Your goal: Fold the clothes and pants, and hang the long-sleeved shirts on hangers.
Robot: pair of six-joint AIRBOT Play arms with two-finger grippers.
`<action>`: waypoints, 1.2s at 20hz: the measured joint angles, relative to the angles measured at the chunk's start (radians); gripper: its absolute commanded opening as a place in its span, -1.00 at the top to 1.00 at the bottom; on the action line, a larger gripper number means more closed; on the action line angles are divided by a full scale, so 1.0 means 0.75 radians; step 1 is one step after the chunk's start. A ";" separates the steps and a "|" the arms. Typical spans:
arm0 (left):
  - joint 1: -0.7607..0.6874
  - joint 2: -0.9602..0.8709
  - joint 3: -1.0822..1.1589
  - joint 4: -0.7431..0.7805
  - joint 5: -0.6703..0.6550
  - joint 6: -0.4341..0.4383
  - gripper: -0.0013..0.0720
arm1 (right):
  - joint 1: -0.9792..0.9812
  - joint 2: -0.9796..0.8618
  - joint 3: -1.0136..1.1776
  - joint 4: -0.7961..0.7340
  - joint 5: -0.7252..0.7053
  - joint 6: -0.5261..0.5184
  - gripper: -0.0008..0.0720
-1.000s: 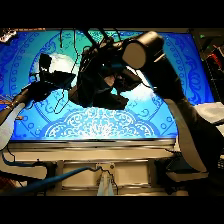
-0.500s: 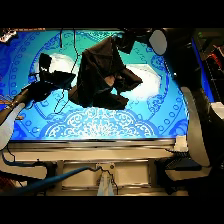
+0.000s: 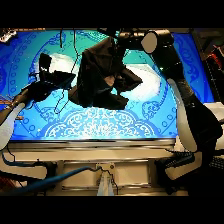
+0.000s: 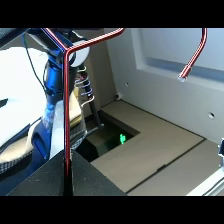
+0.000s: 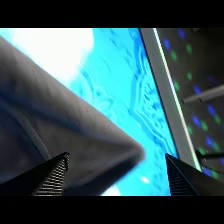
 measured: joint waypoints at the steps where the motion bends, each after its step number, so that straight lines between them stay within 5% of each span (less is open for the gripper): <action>1: 0.000 0.000 0.000 0.000 0.000 0.000 0.94 | 0.000 -0.013 0.000 0.040 -0.013 -0.020 -0.96; 9: 0.000 0.000 0.000 0.001 0.001 0.000 0.94 | 0.057 -0.097 0.000 0.212 -0.110 -0.095 -0.77; 10: 0.000 0.000 0.000 0.002 0.001 0.000 0.94 | 0.065 -0.105 0.000 0.223 -0.121 -0.102 -0.65; 12: 0.000 0.000 0.000 0.002 0.001 0.000 0.94 | 0.075 -0.119 0.000 0.256 -0.130 -0.115 -0.10; 14: 0.000 0.000 0.000 0.010 0.002 -0.004 0.93 | 0.079 -0.127 0.000 0.291 -0.151 -0.136 0.69; 15: 0.000 -0.001 0.000 0.003 0.001 -0.008 0.93 | 0.081 -0.130 0.000 0.288 -0.152 -0.166 0.91; 19: 0.003 0.001 0.000 0.007 0.000 -0.005 0.93 | 0.083 -0.133 -0.001 0.338 -0.151 -0.174 0.92; 20: 0.006 0.001 -0.001 0.006 0.000 -0.005 0.83 | 0.084 -0.133 -0.001 0.341 -0.149 -0.174 0.92; 23: 0.020 0.000 0.000 -0.066 0.001 0.009 -0.88 | 0.090 -0.127 -0.001 0.385 -0.113 -0.170 0.92; 24: 0.027 -0.002 0.000 -0.118 0.003 0.005 -0.97 | 0.088 -0.120 -0.001 0.381 -0.119 -0.165 0.92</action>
